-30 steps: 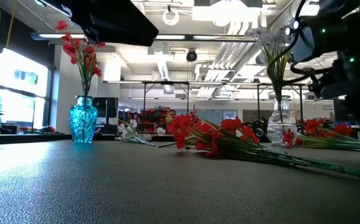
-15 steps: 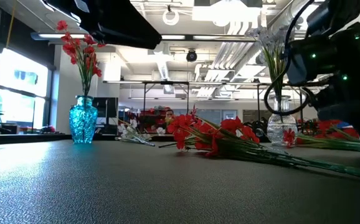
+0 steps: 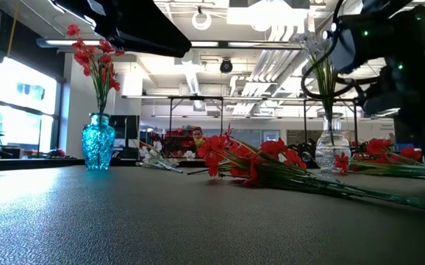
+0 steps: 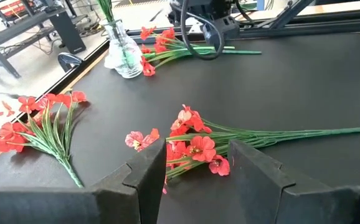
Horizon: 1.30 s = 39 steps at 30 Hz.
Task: Sort flowers into vase by color
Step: Put the white flower into the transparent vase
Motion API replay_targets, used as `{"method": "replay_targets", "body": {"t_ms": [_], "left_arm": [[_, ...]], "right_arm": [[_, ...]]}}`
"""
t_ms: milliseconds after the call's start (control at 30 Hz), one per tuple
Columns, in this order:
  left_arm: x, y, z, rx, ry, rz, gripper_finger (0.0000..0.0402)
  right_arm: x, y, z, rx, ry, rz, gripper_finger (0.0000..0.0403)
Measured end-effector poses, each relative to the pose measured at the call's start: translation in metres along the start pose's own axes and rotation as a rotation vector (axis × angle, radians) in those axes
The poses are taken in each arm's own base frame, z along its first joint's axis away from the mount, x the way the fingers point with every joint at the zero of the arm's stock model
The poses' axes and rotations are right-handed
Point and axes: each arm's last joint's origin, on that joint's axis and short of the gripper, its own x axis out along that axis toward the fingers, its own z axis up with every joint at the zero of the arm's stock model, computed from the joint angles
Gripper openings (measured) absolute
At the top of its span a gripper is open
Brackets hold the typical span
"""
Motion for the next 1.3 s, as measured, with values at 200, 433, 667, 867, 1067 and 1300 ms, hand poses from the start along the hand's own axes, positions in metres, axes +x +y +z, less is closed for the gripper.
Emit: {"method": "replay_targets", "body": {"t_ms": [200,433,667,867,1067,1300], "left_arm": [[0.000,0.000,0.000,-0.002,-0.001,0.000,0.0160],[0.008,-0.005,-0.010,0.074,0.025,0.012,0.0160],[0.029,-0.010,-0.024,0.100,0.038,0.038,0.0160],[0.032,-0.013,-0.029,0.108,0.044,0.035,0.0160],[0.032,-0.013,-0.029,0.106,0.044,0.035,0.0160],[0.031,-0.014,-0.028,0.095,0.034,0.032,0.0160]], "right_arm": [[0.008,-0.015,0.000,0.106,0.028,-0.133,0.0059],[0.008,-0.015,0.004,0.153,-0.005,-0.133,0.0147],[0.013,-0.014,0.012,0.214,-0.023,-0.179,0.0146],[0.031,-0.004,0.018,0.186,0.032,-0.269,0.0123],[0.046,0.009,0.025,0.080,0.071,-0.247,0.0109],[0.039,0.003,0.023,0.067,0.068,-0.212,0.0016]]}}
